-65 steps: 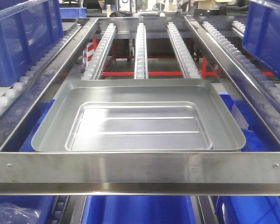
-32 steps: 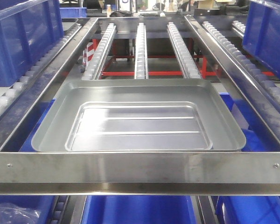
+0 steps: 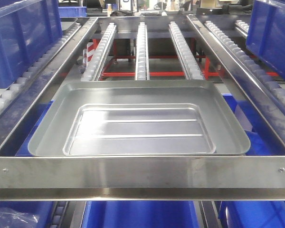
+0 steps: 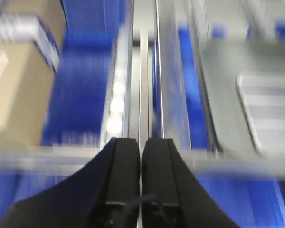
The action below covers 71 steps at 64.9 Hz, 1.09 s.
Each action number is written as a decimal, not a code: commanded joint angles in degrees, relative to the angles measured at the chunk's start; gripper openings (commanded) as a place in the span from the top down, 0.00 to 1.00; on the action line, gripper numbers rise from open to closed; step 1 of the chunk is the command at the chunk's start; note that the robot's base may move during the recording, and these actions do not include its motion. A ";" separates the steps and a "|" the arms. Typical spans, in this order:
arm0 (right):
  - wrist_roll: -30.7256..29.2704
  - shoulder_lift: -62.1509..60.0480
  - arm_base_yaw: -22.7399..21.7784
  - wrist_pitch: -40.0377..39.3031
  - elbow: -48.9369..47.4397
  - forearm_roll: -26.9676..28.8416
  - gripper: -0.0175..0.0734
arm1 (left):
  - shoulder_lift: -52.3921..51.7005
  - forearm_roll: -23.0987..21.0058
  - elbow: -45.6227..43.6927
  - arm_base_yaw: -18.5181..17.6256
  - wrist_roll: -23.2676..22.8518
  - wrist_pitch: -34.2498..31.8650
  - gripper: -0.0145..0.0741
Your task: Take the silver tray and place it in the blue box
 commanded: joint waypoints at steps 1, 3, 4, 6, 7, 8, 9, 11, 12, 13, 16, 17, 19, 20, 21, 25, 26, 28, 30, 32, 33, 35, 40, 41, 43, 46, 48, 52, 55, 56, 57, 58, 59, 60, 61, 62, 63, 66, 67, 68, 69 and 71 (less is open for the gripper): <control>0.18 8.20 0.09 4.65 -7.23 0.86 0.75 | 7.62 -3.26 -6.21 -0.26 -0.42 1.60 0.84; 0.18 11.17 0.09 7.39 -9.13 1.77 0.75 | 10.22 -5.23 -7.10 -0.26 -0.42 1.97 0.84; 0.18 12.27 0.09 8.38 -9.84 2.18 0.75 | 11.69 -6.11 -7.62 -0.26 -0.42 2.11 0.84; 0.18 14.72 0.09 10.19 -11.17 3.28 0.75 | 13.53 -8.07 -8.22 -0.26 -0.42 2.12 0.84; 0.18 16.25 0.09 11.26 -12.03 3.79 0.75 | 14.80 -9.14 -8.43 -0.26 -0.42 2.12 0.84; 0.18 17.21 0.09 11.84 -12.54 4.05 0.75 | 15.62 -9.77 -8.63 -0.26 -0.42 2.12 0.84; 0.18 18.07 0.09 12.31 -13.01 4.17 0.75 | 16.41 -10.28 -8.74 -0.26 -0.42 2.00 0.84; 0.18 20.06 0.09 12.84 -13.88 4.27 0.75 | 18.37 -11.21 -8.71 -0.26 -0.42 1.01 0.84; 0.18 20.85 0.09 12.84 -14.12 4.27 0.75 | 19.13 -11.46 -8.71 -0.26 -0.42 0.54 0.84; 0.18 21.96 0.09 12.58 -14.40 4.32 0.75 | 19.86 -11.72 -8.71 -0.26 -0.42 0.16 0.84; 0.18 24.25 0.09 12.23 -14.74 5.26 0.75 | 22.74 -13.52 -8.71 -0.26 -0.42 -0.50 0.84; 0.18 25.10 0.09 12.23 -14.94 5.77 0.75 | 23.86 -14.23 -8.71 -0.26 -0.42 -0.50 0.84; 0.18 26.17 0.09 12.41 -15.13 6.57 0.75 | 25.23 -14.88 -8.71 -0.26 -0.42 -0.81 0.84; 0.18 26.84 0.09 12.65 -15.15 7.49 0.75 | 26.27 -14.89 -8.71 -0.26 -0.42 -0.94 0.84; 0.18 27.25 0.09 12.87 -15.15 8.13 0.75 | 26.97 -14.89 -8.71 -0.26 -0.42 -1.10 0.84; 0.12 29.03 0.09 12.04 -15.08 10.20 0.75 | 30.26 -14.89 -8.87 -0.26 -0.42 -1.21 0.84; 0.12 29.64 0.09 11.78 -15.18 10.33 0.75 | 30.89 -14.89 -9.09 -0.26 -0.42 -1.07 0.84; 0.12 30.68 0.14 11.65 -15.27 10.90 0.75 | 32.37 -15.03 -9.34 -0.56 -0.42 -0.97 0.84; 0.12 31.74 0.60 11.88 -15.82 11.36 0.75 | 33.69 -15.80 -9.69 -0.94 -0.42 -0.97 0.84; 0.12 32.67 1.54 12.30 -16.71 11.48 0.75 | 34.65 -16.22 -10.24 -1.51 -0.42 -1.11 0.84; 0.12 33.40 2.06 12.36 -17.15 11.48 0.75 | 35.35 -16.19 -10.73 -2.15 -0.42 -1.21 0.84; 0.23 34.76 3.57 12.21 -18.29 11.48 0.75 | 36.52 -16.07 -11.72 -3.57 -0.42 -1.21 0.84; 2.81 38.34 7.67 11.11 -21.70 11.36 0.74 | 39.51 -14.99 -14.31 -7.54 -0.42 -1.32 0.84; 3.92 39.43 8.87 10.83 -22.33 11.10 0.74 | 40.54 -14.72 -15.09 -8.68 -0.42 -1.32 0.84; 5.67 40.90 10.51 9.91 -23.86 10.48 0.74 | 42.03 -14.32 -16.46 -10.06 -1.27 -1.32 0.84; 9.45 43.49 13.80 8.21 -26.01 8.32 0.74 | 45.17 -13.18 -18.44 -12.13 -4.46 -1.32 0.84; 12.31 45.36 15.33 7.44 -27.30 6.67 0.74 | 46.76 -11.89 -19.59 -13.38 -6.30 -1.53 0.84; 17.12 48.71 18.52 7.03 -30.42 2.32 0.74 | 50.12 -8.96 -22.34 -15.11 -10.93 -1.90 0.84; 20.25 51.26 20.35 7.89 -33.29 -1.16 0.74 | 52.53 -6.88 -24.67 -16.19 -14.19 -1.90 0.84; 21.04 51.96 20.80 8.14 -33.99 -1.66 0.74 | 53.18 -6.33 -25.72 -16.52 -15.42 -1.90 0.84; 21.67 52.66 21.21 8.36 -34.69 -2.61 0.74 | 53.80 -5.75 -26.43 -16.86 -16.12 -1.90 0.84; 22.18 53.33 21.72 8.64 -35.40 -3.13 0.74 | 54.73 -5.20 -27.12 -17.23 -16.78 -1.90 0.84; 22.68 54.35 21.99 8.92 -36.10 -3.48 0.74 | 55.36 -4.38 -27.81 -17.79 -17.41 -1.76 0.84; 22.87 55.02 22.23 9.19 -36.78 -3.71 0.74 | 55.96 -3.65 -28.51 -18.18 -18.20 -1.58 0.84; 23.00 55.67 22.45 9.43 -37.46 -3.88 0.74 | 56.57 -2.79 -29.21 -18.58 -19.05 -1.37 0.84; 23.01 56.32 22.61 9.64 -38.42 -3.90 0.74 | 57.17 -1.81 -29.90 -19.02 -19.94 -1.11 0.84; 23.01 57.28 22.74 9.69 -39.05 -3.90 0.74 | 57.75 -0.74 -30.97 -19.48 -21.42 -0.79 0.84; 23.01 59.06 22.80 10.12 -41.15 -3.77 0.74 | 59.80 3.59 -33.08 -21.28 -24.68 0.58 0.84; 23.01 59.64 22.80 10.28 -41.71 -3.77 0.74 | 60.67 5.01 -34.09 -21.83 -26.31 1.14 0.84; 23.01 60.44 22.80 10.40 -42.25 -3.77 0.74 | 61.25 6.94 -34.75 -22.69 -27.34 1.49 0.84; 23.01 60.93 22.80 10.55 -42.75 -3.77 0.74 | 61.79 8.10 -35.41 -23.26 -28.26 1.85 0.84; 23.01 61.81 22.80 10.89 -43.91 -3.77 0.74 | 62.88 10.14 -36.69 -24.31 -29.94 2.53 0.84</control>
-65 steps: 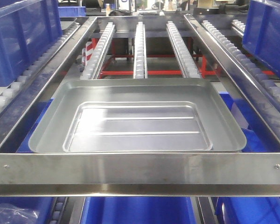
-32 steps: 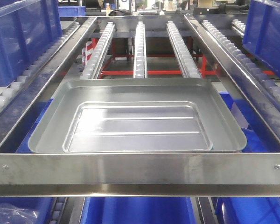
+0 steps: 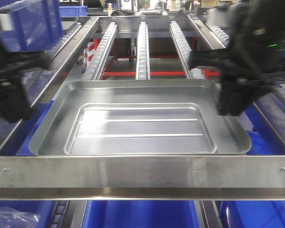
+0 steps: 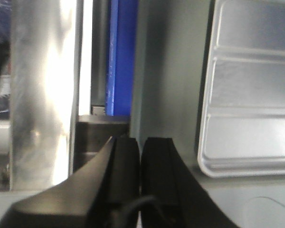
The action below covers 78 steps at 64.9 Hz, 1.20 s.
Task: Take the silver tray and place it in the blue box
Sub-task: 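Lower both grippers, open, over the tray's side rims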
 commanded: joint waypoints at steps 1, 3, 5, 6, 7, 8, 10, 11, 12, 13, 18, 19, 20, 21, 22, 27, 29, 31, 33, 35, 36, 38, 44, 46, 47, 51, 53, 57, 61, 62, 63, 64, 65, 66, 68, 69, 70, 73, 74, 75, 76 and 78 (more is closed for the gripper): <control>0.71 0.21 0.00 -0.35 -4.53 -1.46 0.74 | 1.39 7.30 -5.90 -3.52 -7.13 0.80 0.84; 0.71 0.94 0.00 -0.08 -5.31 -1.46 0.74 | 2.68 8.50 -7.14 -4.26 -8.22 1.61 0.84; 0.71 1.70 0.13 0.12 -5.99 -1.46 0.74 | 3.70 8.67 -8.29 -5.00 -8.74 2.08 0.84; 0.71 1.97 0.19 0.19 -6.29 -1.46 0.74 | 4.19 8.67 -8.86 -5.13 -9.00 2.29 0.84; 0.71 2.29 0.27 0.19 -6.66 -1.46 0.74 | 4.67 8.67 -9.41 -5.33 -9.15 2.41 0.84; 0.71 2.53 0.35 0.19 -6.85 -1.46 0.74 | 5.17 8.55 -10.19 -5.51 -9.44 2.71 0.84; 0.71 2.89 0.63 0.08 -7.29 -1.46 0.74 | 6.32 8.47 -11.19 -5.77 -9.55 3.16 0.84; 0.71 3.12 0.77 -0.01 -7.36 -1.60 0.74 | 6.76 8.30 -11.87 -6.00 -9.55 3.31 0.84; 0.71 3.30 0.83 -0.16 -7.40 -1.60 0.74 | 7.37 8.16 -12.31 -6.02 -9.55 3.47 0.84; 0.71 3.38 0.83 -0.36 -7.40 -1.60 0.74 | 7.76 8.02 -12.71 -6.10 -9.55 3.53 0.84; 0.71 3.84 1.05 -0.53 -7.34 -1.60 0.74 | 9.25 7.58 -14.66 -6.10 -9.55 3.79 0.84; 0.71 3.93 1.05 -0.53 -7.34 -1.60 0.74 | 9.52 7.58 -14.79 -6.10 -9.55 3.79 0.84; 0.71 3.92 1.05 -0.42 -7.34 -1.68 0.74 | 9.75 7.58 -15.03 -6.10 -9.55 3.79 0.84; 0.71 4.00 1.05 -0.42 -7.34 -1.74 0.74 | 9.86 7.58 -15.41 -6.10 -9.55 3.79 0.84; 0.71 4.12 1.05 -0.42 -7.34 -1.74 0.74 | 9.98 7.58 -15.64 -6.10 -9.55 3.79 0.84; 0.71 4.43 1.05 -0.93 -7.34 -1.93 0.74 | 10.42 7.58 -16.49 -6.10 -9.55 3.65 0.84; 0.71 4.49 1.05 -1.35 -7.34 -1.95 0.74 | 10.42 7.47 -16.49 -6.10 -9.55 2.94 0.84; 0.71 4.54 1.05 -1.62 -7.34 -1.95 0.74 | 10.42 7.46 -16.49 -6.10 -9.55 2.23 0.84; 0.71 4.60 1.05 -1.70 -7.34 -2.02 0.74 | 10.42 7.46 -16.49 -6.27 -9.55 1.76 0.84; 0.66 4.60 1.05 -1.69 -7.34 -2.14 0.74 | 10.42 7.46 -16.49 -6.30 -9.55 1.63 0.84; 0.66 4.60 1.05 -1.63 -7.34 -2.20 0.74 | 10.42 7.46 -16.49 -6.38 -9.67 1.49 0.84; 0.66 4.60 1.05 -1.56 -7.34 -2.43 0.74 | 10.42 7.46 -16.49 -6.68 -10.11 1.49 0.84; 0.66 4.60 1.05 -1.46 -7.34 -2.87 0.74 | 10.42 9.98 -16.49 -7.98 -14.45 1.99 0.84; 0.66 4.60 1.05 -1.52 -7.34 -2.94 0.74 | 10.42 12.40 -16.49 -8.52 -16.76 2.17 0.84; 0.66 4.60 1.05 -1.58 -7.34 -2.93 0.74 | 10.42 13.51 -16.49 -8.81 -18.06 2.35 0.84; 0.66 4.60 1.05 -1.59 -7.34 -2.98 0.74 | 10.42 18.10 -16.49 -10.03 -22.62 3.36 0.84; 0.66 4.60 1.05 -1.59 -7.34 -2.98 0.74 | 10.42 19.76 -16.49 -10.39 -24.30 3.93 0.84; 0.66 4.60 1.05 -1.53 -7.34 -2.97 0.74 | 10.42 20.64 -16.49 -10.83 -25.47 4.82 0.84; 0.66 4.60 1.05 -1.48 -7.34 -2.97 0.74 | 10.42 20.64 -16.49 -10.83 -25.47 5.50 0.84; 0.66 4.60 1.05 -1.48 -7.34 -2.97 0.74 | 10.42 20.53 -16.49 -10.83 -25.47 5.57 0.84; 0.66 4.60 1.05 -1.48 -7.34 -2.97 0.74 | 10.42 20.53 -16.49 -10.83 -25.47 5.75 0.84; 0.66 4.60 1.05 -1.48 -7.34 -2.97 0.74 | 10.42 20.53 -16.49 -10.83 -25.47 5.72 0.84; 0.66 4.60 1.05 -1.48 -7.34 -2.97 0.74 | 10.42 20.53 -16.49 -10.83 -25.47 5.72 0.84; 0.66 4.60 1.05 -1.42 -7.34 -2.99 0.74 | 10.42 20.41 -16.49 -10.72 -25.47 5.72 0.84; 0.66 4.60 1.05 -1.36 -7.34 -2.99 0.74 | 10.42 20.40 -16.49 -10.72 -25.47 5.72 0.84; 0.66 4.60 1.05 -1.30 -7.34 -2.99 0.74 | 10.42 20.29 -16.49 -10.72 -25.47 5.72 0.84; 0.66 4.60 1.05 -1.30 -7.34 -2.99 0.74 | 10.42 20.29 -16.49 -10.72 -25.47 5.72 0.84; 0.66 4.60 1.05 -1.30 -7.34 -2.99 0.74 | 10.42 19.81 -16.49 -10.72 -25.47 5.72 0.84; 0.66 4.60 1.05 -1.30 -7.34 -2.99 0.74 | 10.42 19.55 -16.49 -10.72 -25.47 5.72 0.84; 0.66 4.60 1.05 -1.30 -7.34 -2.99 0.74 | 10.42 19.26 -16.49 -10.72 -25.47 5.72 0.84; 0.66 4.60 1.05 -1.30 -7.34 -2.99 0.74 | 10.42 18.99 -16.49 -10.72 -25.47 5.72 0.84; 0.61 4.60 1.05 -1.36 -7.34 -3.04 0.74 | 10.42 18.57 -16.49 -10.72 -25.47 5.60 0.84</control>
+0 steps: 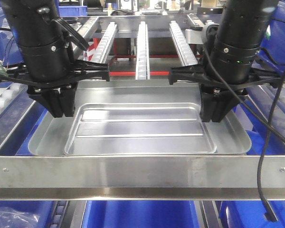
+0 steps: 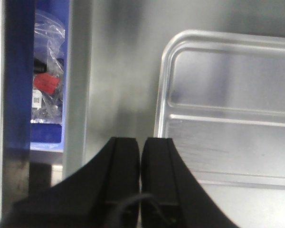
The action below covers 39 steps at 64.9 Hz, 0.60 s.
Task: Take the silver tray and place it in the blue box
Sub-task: 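Lower both grippers, open, over the tray's side rims, then lower both grippers onto the tray rims and close on them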
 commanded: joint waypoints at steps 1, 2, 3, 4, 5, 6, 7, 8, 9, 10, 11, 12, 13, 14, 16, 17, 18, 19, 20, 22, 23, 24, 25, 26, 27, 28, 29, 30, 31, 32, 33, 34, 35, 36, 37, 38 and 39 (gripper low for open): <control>-0.10 -2.65 -0.06 -1.69 -1.97 -0.96 0.74 | -2.55 -0.44 -1.78 -0.21 -0.64 -1.04 0.84; -0.10 -2.65 -0.06 -1.69 -1.97 -0.96 0.73 | -2.55 -0.62 -1.78 -0.21 -0.64 -1.16 0.84; -0.10 -2.65 -0.06 -1.69 -1.97 -0.96 0.72 | -2.55 -0.64 -1.78 -0.21 -0.64 -1.19 0.84; -0.10 -2.65 -0.06 -1.69 -1.97 -0.96 0.71 | -2.55 -0.91 -1.78 -0.21 -0.53 -1.29 0.84; -0.10 -2.65 -0.06 -1.69 -1.97 -0.96 0.70 | -2.55 -1.39 -1.78 -0.21 -0.53 -1.42 0.84; -0.10 -2.65 -0.06 -1.69 -1.97 -0.96 0.68 | -2.55 -1.72 -1.78 -0.21 -0.43 -1.55 0.84; -0.10 -2.65 -0.06 -1.69 -1.97 -0.96 0.66 | -2.55 -2.14 -1.78 -0.21 -0.21 -1.69 0.83; -0.10 -2.65 -0.06 -1.69 -1.97 -0.96 0.64 | -2.55 -2.62 -1.78 -0.21 0.16 -1.85 0.83; -0.10 -2.65 -0.06 -1.69 -1.97 -0.96 0.62 | -2.55 -3.06 -1.78 -0.21 0.90 -2.14 0.83; -0.10 -2.65 -0.06 -1.69 -1.97 -0.96 0.59 | -2.55 -3.51 -1.78 -0.21 1.37 -2.63 0.83; -0.10 -2.65 -0.06 -1.69 -1.97 -0.96 0.57 | -2.55 -3.88 -1.78 -0.21 1.80 -2.91 0.83; -0.10 -2.65 -0.06 -1.69 -1.97 -0.96 0.53 | -2.55 -4.22 -1.78 -0.21 2.17 -3.22 0.83; -0.10 -2.65 -0.06 -1.69 -1.97 -0.96 0.51 | -2.55 -4.27 -1.78 -0.21 2.33 -3.56 0.83; -0.10 -2.65 -0.06 -1.69 -1.97 -0.96 0.49 | -2.55 -4.27 -1.78 -0.21 2.45 -3.83 0.83; -0.10 -2.65 -0.06 -1.69 -1.97 -0.96 0.45 | -2.55 -4.14 -1.78 -0.21 2.45 -4.31 0.81; -0.10 -2.65 -0.06 -1.69 -1.97 -0.96 0.44 | -2.55 -4.01 -1.78 -0.21 2.45 -4.52 0.80; -0.10 -2.65 -0.06 -1.69 -1.97 -0.96 0.42 | -2.55 -3.92 -1.78 -0.21 2.45 -4.76 0.79; -0.10 -2.65 -0.06 -1.69 -1.97 -0.96 0.41 | -2.55 -3.88 -1.78 -0.21 2.45 -4.91 0.78; -0.10 -2.65 -0.06 -1.69 -1.97 -0.96 0.40 | -2.55 -3.88 -1.78 -0.21 2.45 -5.03 0.76; -0.10 -2.65 -0.06 -1.69 -1.97 -0.96 0.39 | -2.55 -3.73 -1.78 -0.21 2.45 -5.12 0.73; -0.10 -2.65 -0.06 -1.69 -1.97 -0.96 0.39 | -2.55 -3.56 -1.78 -0.21 2.45 -5.12 0.71; -0.10 -2.65 -0.06 -1.69 -1.97 -0.96 0.40 | -2.55 -3.45 -1.78 -0.21 2.45 -5.12 0.69; -0.10 -2.65 -0.06 -1.69 -1.97 -0.96 0.40 | -2.55 -3.46 -1.78 -0.21 2.45 -5.12 0.67; -0.10 -2.65 -0.06 -1.69 -1.97 -0.96 0.40 | -2.55 -3.46 -1.78 -0.21 2.45 -5.12 0.66; -0.10 -2.65 -0.06 -1.69 -1.97 -0.96 0.40 | -2.55 -3.46 -1.78 -0.21 2.45 -5.12 0.65; -0.10 -2.65 -0.06 -1.69 -1.97 -0.96 0.40 | -2.55 -3.46 -1.78 -0.21 2.45 -5.00 0.64; -0.10 -2.65 -0.06 -1.69 -1.97 -0.96 0.40 | -2.55 -3.46 -1.78 -0.21 2.45 -5.00 0.63; -0.10 -2.65 -0.06 -1.69 -1.97 -0.96 0.40 | -2.55 -3.43 -1.78 -0.21 2.45 -5.00 0.63; -0.10 -2.65 -0.06 -1.69 -1.97 -0.96 0.40 | -2.55 -3.33 -1.78 -0.21 2.45 -5.00 0.63; -0.10 -2.65 -0.06 -1.69 -1.97 -0.96 0.40 | -2.55 -3.33 -1.78 -0.21 2.45 -5.00 0.63; -0.10 -2.65 -0.06 -1.69 -1.97 -0.96 0.40 | -2.45 -3.16 -1.78 -0.21 2.45 -5.00 0.63; -0.10 -2.65 -0.06 -1.74 -1.97 -0.96 0.40 | -2.46 -2.72 -1.78 -0.21 2.45 -5.00 0.63; -0.10 -2.65 -0.06 -1.84 -1.97 -0.96 0.40 | -2.31 -2.43 -1.78 -0.21 2.45 -4.89 0.63; -0.10 -2.65 -0.06 -1.93 -1.97 -0.96 0.40 | -2.32 -2.21 -1.78 -0.21 2.45 -4.77 0.63; -0.10 -2.65 -0.06 -2.01 -1.97 -0.96 0.40 | -2.16 -2.20 -1.78 -0.21 2.45 -4.77 0.63; -0.10 -2.65 -0.06 -2.07 -1.97 -0.96 0.40 | -2.08 -2.08 -1.78 -0.21 2.45 -4.68 0.63; -0.10 -2.65 -0.06 -2.16 -1.97 -0.96 0.40 | -1.85 -2.08 -1.78 -0.21 2.45 -4.53 0.63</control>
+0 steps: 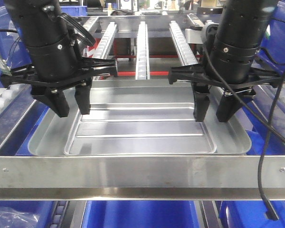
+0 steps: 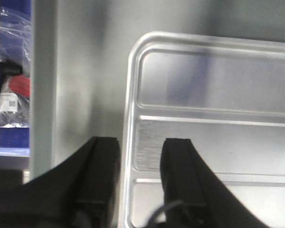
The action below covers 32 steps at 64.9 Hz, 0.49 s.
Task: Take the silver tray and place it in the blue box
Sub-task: 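Lower both grippers onto the tray rims and close on them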
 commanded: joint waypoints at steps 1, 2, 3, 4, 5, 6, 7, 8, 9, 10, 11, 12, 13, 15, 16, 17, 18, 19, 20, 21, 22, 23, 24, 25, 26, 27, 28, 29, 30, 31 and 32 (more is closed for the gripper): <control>-0.10 -2.65 -0.06 -2.22 -1.88 -0.96 0.40 | -1.81 1.32 -1.78 -0.21 -0.10 -1.24 0.63; -0.10 -2.65 -0.06 -2.22 -1.88 -0.96 0.40 | -1.67 1.32 -1.78 -0.21 -0.10 -1.15 0.63; -0.10 -2.65 -0.06 -2.28 -1.88 -0.96 0.40 | -1.66 1.32 -1.78 -0.21 -0.10 -0.95 0.63; -0.10 -2.65 -0.06 -2.35 -1.88 -0.96 0.40 | -1.46 1.32 -1.78 -0.21 -0.10 -0.58 0.63; -0.10 -2.65 -0.06 -2.35 -1.88 -0.96 0.40 | -1.11 1.32 -1.78 -0.21 -0.10 -0.40 0.63; -0.10 -2.65 -0.06 -2.35 -1.88 -0.96 0.40 | -0.88 1.32 -1.78 -0.21 -0.10 -0.15 0.63; -0.10 -2.65 -0.06 -2.35 -1.88 -0.96 0.40 | -0.70 1.32 -1.78 -0.21 -0.10 -0.02 0.63; -0.10 -2.65 -0.06 -2.41 -1.88 -0.96 0.40 | -0.52 1.32 -1.78 -0.21 -0.10 0.24 0.63; -0.10 -2.65 -0.06 -2.41 -1.88 -0.96 0.40 | -0.29 1.32 -1.78 -0.21 -0.10 0.39 0.63; -0.10 -2.65 -0.06 -2.41 -1.88 -0.96 0.40 | -0.06 1.32 -1.78 -0.21 -0.10 0.52 0.63; -0.10 -2.65 -0.06 -2.41 -1.88 -0.96 0.40 | 0.07 1.32 -1.78 -0.21 -0.10 0.57 0.63; -0.10 -2.65 -0.06 -2.47 -1.88 -0.96 0.40 | 0.34 1.32 -1.78 -0.21 -0.10 0.57 0.63; -0.10 -2.65 -0.06 -2.47 -1.88 -0.96 0.40 | 0.52 1.32 -1.78 -0.21 -0.10 0.57 0.63; -0.10 -2.65 -0.06 -2.53 -1.88 -0.96 0.40 | 0.80 1.32 -1.78 -0.21 -0.10 0.57 0.63; -0.10 -2.65 -0.06 -2.60 -1.88 -0.96 0.40 | 0.81 1.32 -1.78 -0.21 -0.10 0.57 0.63; -0.10 -2.65 -0.06 -2.60 -1.88 -0.96 0.40 | 0.89 1.32 -1.78 -0.21 -0.10 0.44 0.63; -0.10 -2.65 -0.06 -2.68 -1.88 -0.96 0.40 | 1.05 1.32 -1.78 -0.13 -0.10 0.43 0.63; -0.10 -2.65 -0.06 -2.75 -1.88 -0.96 0.40 | 1.05 1.32 -1.78 -0.13 -0.10 0.43 0.63; -0.10 -2.65 -0.06 -2.88 -1.88 -0.96 0.40 | 1.05 1.32 -1.78 -0.13 -0.10 0.43 0.63; -0.10 -2.65 -0.06 -2.99 -1.88 -0.96 0.40 | 1.14 1.32 -1.78 -0.13 -0.10 0.43 0.63; -0.10 -2.65 -0.06 -3.07 -1.88 -0.96 0.40 | 1.14 1.32 -1.78 -0.13 -0.10 0.43 0.63; -0.10 -2.65 -0.06 -3.12 -1.88 -0.96 0.40 | 1.14 1.32 -1.78 -0.13 -0.10 0.43 0.63; -0.10 -2.65 -0.06 -3.23 -1.88 -0.96 0.40 | 1.14 1.32 -1.78 -0.13 -0.10 0.43 0.63; -0.10 -2.59 -0.06 -3.44 -1.88 -0.96 0.40 | 1.14 1.32 -1.78 -0.13 -0.10 0.43 0.63; -0.10 -2.58 -0.06 -3.59 -1.88 -0.96 0.40 | 1.14 1.32 -1.78 -0.13 -0.10 0.43 0.63; -0.10 -2.51 -0.06 -3.75 -1.88 -0.96 0.40 | 1.14 1.32 -1.78 -0.13 -0.10 0.43 0.63; -0.10 -2.44 -0.06 -3.90 -1.88 -0.96 0.40 | 1.14 1.43 -1.78 -0.13 -0.10 0.31 0.63; -0.10 -2.43 -0.06 -3.97 -1.88 -0.96 0.40 | 1.14 1.43 -1.78 -0.13 -0.10 0.30 0.63; -0.10 -2.32 -0.06 -4.06 -1.88 -0.96 0.40 | 1.14 1.43 -1.78 -0.13 -0.10 0.15 0.63; -0.10 -2.14 -0.06 -4.12 -1.88 -0.96 0.40 | 1.29 1.51 -1.78 -0.07 -0.10 0.15 0.63; -0.10 -1.98 -0.06 -4.19 -1.88 -0.96 0.40 | 1.27 1.51 -1.78 0.02 -0.10 0.15 0.63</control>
